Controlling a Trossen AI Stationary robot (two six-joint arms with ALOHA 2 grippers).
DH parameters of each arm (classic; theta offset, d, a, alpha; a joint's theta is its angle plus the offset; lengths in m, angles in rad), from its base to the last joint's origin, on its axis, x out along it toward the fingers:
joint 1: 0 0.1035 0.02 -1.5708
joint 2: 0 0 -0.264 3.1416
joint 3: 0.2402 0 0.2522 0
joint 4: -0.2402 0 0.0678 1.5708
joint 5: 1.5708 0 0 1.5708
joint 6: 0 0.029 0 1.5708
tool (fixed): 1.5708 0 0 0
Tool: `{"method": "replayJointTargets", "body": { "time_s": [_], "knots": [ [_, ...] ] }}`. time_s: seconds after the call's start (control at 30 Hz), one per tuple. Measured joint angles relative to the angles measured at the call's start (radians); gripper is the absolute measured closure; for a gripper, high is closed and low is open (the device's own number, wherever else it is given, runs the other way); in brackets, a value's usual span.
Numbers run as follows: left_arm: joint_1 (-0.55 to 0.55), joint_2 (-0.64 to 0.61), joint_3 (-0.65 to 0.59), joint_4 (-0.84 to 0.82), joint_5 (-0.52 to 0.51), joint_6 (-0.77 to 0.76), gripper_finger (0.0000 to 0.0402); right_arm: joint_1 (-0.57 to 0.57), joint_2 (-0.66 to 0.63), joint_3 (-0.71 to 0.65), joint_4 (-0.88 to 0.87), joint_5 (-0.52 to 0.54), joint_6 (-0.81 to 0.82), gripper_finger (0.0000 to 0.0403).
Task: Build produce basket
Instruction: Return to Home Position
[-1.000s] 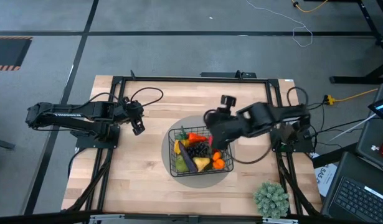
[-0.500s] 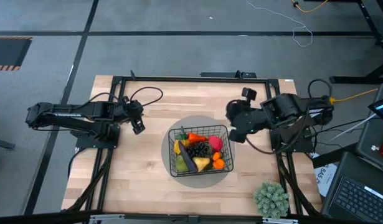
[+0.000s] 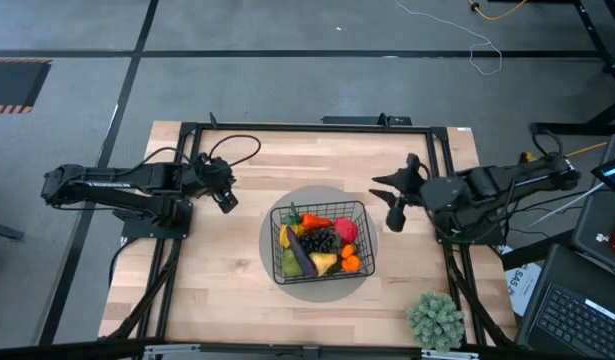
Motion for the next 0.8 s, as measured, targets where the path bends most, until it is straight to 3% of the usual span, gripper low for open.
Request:
{"method": "replayJointTargets", "body": {
  "time_s": [0.27, 0.4, 0.57, 0.8],
  "knots": [
    [0.000, 0.000, 0.000, 0.005, 0.000, -0.026, 0.0360, 0.000, -0.237, -0.419, 0.508, -0.250, -0.172, 0.0272],
    [0.000, -0.001, 0.000, 0.008, 0.005, -0.095, 0.0360, 0.000, -0.314, -0.555, 0.647, -0.266, -0.178, 0.0272],
    [-0.025, -0.080, 0.000, 0.050, 0.044, -0.051, 0.0360, 0.000, -0.382, -0.643, 0.713, -0.268, -0.136, 0.0272],
    [-0.084, -0.231, 0.000, 0.082, 0.045, 0.033, 0.0360, 0.000, -0.408, -0.663, 0.746, -0.268, -0.104, 0.0272]
  ]
}}
